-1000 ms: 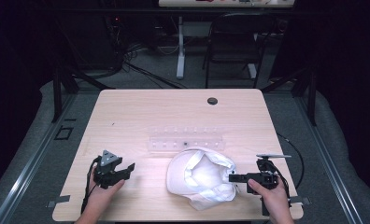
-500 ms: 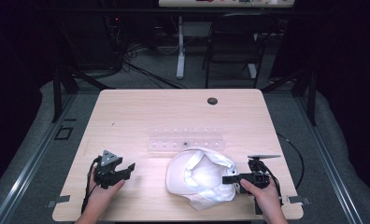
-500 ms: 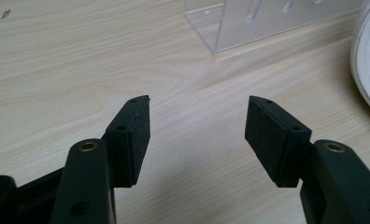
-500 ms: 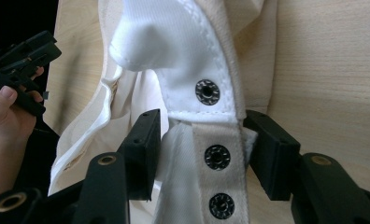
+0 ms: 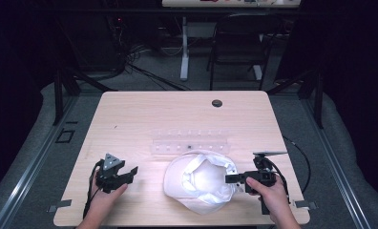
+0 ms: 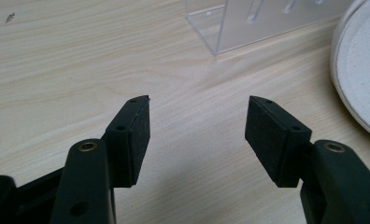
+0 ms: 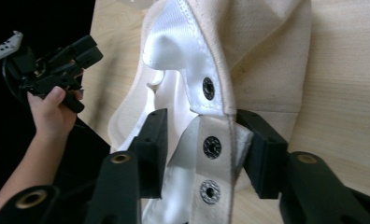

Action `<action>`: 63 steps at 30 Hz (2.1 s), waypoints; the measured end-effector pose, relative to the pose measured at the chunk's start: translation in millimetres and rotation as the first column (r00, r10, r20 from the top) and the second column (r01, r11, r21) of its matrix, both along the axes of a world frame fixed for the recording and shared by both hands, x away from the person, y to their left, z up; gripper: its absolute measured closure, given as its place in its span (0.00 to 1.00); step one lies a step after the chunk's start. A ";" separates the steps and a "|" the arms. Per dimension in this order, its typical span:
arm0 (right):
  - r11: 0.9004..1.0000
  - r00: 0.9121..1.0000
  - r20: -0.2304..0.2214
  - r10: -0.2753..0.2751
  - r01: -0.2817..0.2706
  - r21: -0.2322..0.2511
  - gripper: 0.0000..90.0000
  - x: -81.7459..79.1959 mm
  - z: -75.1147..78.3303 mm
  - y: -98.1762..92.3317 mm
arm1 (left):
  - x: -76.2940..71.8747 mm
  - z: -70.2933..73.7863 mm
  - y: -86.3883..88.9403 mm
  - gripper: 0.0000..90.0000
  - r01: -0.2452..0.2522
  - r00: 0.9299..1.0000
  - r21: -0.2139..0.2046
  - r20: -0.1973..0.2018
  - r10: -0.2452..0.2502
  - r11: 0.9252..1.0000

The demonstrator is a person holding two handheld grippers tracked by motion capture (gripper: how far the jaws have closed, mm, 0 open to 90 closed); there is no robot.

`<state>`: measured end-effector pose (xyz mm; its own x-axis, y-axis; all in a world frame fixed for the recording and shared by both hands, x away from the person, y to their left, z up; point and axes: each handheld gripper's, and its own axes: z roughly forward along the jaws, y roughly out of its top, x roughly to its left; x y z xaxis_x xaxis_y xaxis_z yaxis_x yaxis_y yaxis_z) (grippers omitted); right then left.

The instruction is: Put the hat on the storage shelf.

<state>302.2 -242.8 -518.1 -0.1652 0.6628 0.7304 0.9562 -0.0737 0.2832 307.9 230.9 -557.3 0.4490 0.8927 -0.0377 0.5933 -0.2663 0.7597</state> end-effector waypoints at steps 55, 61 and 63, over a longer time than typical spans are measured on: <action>0.953 0.997 -0.055 0.062 -0.075 -0.293 0.90 33.1 91.3 25.6 | -0.8 -1.1 -2.5 0.45 0.007 1.000 0.004 0.002 -0.007 1.000; 0.933 0.997 -0.051 0.063 -0.077 -0.353 0.90 33.2 103.5 35.5 | -0.5 -1.4 -2.6 0.45 0.012 1.000 0.009 0.001 -0.012 1.000; 0.926 0.996 -0.046 0.073 -0.085 -0.369 0.90 33.7 107.2 37.2 | -0.6 -1.7 -2.9 0.45 0.011 1.000 0.005 -0.002 -0.011 1.000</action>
<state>335.9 -205.6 -411.0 -0.2098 0.8725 0.4413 0.9632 0.1070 0.2464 307.3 228.0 -558.9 0.4586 0.8880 -0.0341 0.5915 -0.2764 0.7575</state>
